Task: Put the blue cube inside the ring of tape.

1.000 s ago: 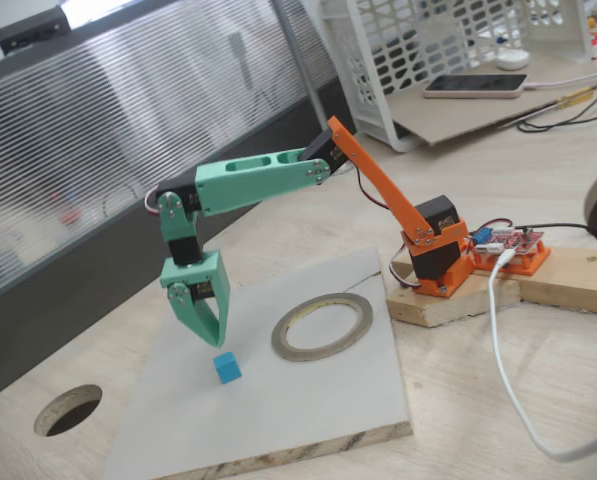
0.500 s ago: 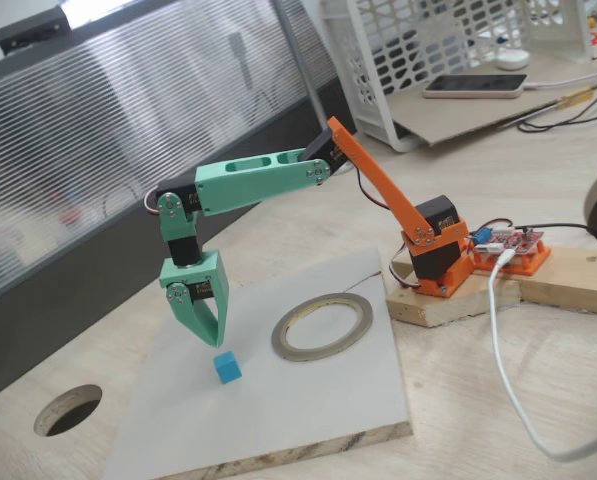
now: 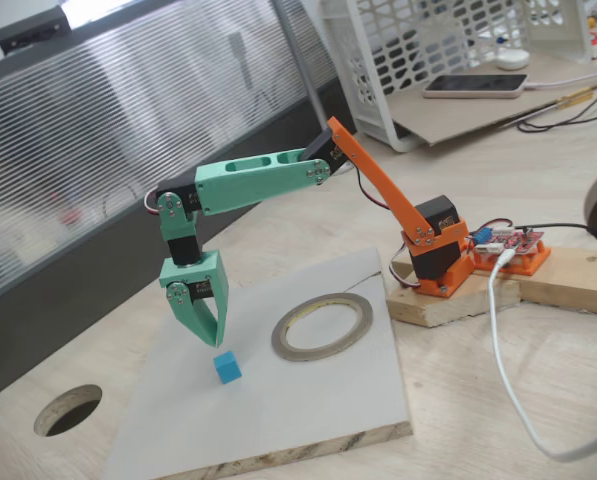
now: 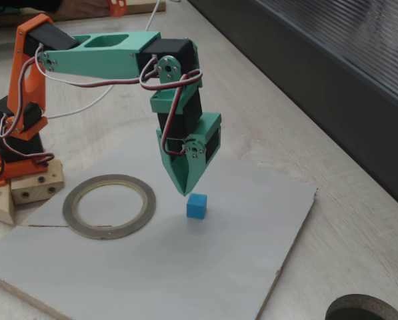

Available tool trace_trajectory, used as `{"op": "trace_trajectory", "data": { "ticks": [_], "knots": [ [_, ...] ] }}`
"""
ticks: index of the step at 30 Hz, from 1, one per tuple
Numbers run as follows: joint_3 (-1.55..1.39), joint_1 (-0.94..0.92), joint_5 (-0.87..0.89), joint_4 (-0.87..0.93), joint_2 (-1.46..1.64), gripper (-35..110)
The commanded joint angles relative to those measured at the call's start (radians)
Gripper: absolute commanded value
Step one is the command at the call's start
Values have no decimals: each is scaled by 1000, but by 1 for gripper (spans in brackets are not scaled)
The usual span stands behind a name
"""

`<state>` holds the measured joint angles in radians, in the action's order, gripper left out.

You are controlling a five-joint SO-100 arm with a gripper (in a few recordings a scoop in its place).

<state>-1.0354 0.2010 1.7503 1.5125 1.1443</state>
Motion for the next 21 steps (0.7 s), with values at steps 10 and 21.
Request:
{"op": "trace_trajectory", "data": {
  "ticks": [10, 21],
  "knots": [
    [15, 9, 14, 101, 29, 53],
    [25, 9, 6, 144, 28, 57]
  ]
}}
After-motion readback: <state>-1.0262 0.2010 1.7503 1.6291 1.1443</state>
